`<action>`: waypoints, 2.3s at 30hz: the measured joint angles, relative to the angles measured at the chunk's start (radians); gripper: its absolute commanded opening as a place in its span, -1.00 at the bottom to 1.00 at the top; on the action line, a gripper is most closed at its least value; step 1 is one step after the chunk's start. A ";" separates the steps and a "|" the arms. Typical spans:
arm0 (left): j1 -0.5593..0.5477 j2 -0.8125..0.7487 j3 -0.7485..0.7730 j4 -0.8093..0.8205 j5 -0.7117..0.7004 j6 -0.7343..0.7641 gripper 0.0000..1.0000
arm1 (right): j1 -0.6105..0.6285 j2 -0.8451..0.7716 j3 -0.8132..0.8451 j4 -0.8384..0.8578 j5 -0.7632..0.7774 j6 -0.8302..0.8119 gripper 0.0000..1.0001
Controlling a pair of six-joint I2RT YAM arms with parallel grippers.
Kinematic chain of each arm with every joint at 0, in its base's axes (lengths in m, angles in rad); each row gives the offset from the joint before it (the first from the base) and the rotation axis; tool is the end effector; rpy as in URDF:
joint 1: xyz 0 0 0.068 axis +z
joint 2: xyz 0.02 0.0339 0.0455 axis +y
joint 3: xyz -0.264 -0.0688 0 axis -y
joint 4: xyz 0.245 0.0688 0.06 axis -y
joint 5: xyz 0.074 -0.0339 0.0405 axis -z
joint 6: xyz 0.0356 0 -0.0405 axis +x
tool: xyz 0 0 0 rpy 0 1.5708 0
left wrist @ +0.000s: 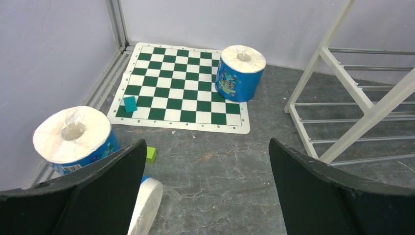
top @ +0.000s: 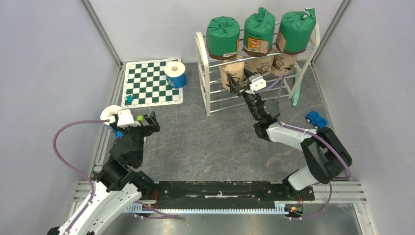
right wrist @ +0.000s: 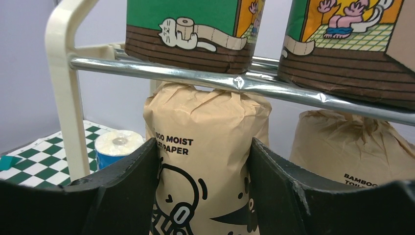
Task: Place and organize the paper towels onto the shelf
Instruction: Pick up the paper towel from the center of the board.
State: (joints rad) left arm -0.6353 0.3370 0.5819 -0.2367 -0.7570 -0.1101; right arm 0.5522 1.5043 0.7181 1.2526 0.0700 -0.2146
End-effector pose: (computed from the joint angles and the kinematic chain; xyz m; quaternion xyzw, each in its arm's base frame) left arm 0.0901 -0.0360 0.3192 -0.0835 0.7000 0.0021 0.7092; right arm 0.2702 0.1636 0.2952 -0.1685 0.4973 0.1248 0.8418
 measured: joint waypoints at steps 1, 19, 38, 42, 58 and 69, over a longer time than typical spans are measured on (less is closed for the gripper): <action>0.000 0.000 0.000 0.000 0.000 0.000 0.99 | 0.000 0.000 -0.005 0.017 -0.006 0.001 -0.17; 0.001 0.003 0.000 0.000 0.008 0.000 0.99 | -0.014 0.142 0.030 0.166 -0.051 0.003 -0.18; 0.001 0.019 0.000 0.007 0.089 0.000 0.99 | -0.019 -0.004 -0.140 0.190 -0.080 0.040 -0.20; 0.001 0.029 0.000 0.007 0.139 -0.005 0.99 | -0.019 -0.090 -0.206 0.189 -0.114 0.066 -0.21; 0.001 0.428 0.389 -0.092 0.660 -0.250 0.94 | -0.012 -0.475 -0.366 -0.047 -0.545 0.106 -0.23; 0.001 0.658 0.498 -0.155 0.982 -0.328 0.78 | 0.017 -0.504 -0.381 -0.132 -0.733 0.106 -0.22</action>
State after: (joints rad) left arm -0.6342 0.9951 1.0798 -0.3916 0.2245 -0.4381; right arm 0.5694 1.0004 0.3374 1.1202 -0.6632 -0.1085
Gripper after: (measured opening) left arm 0.902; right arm 0.622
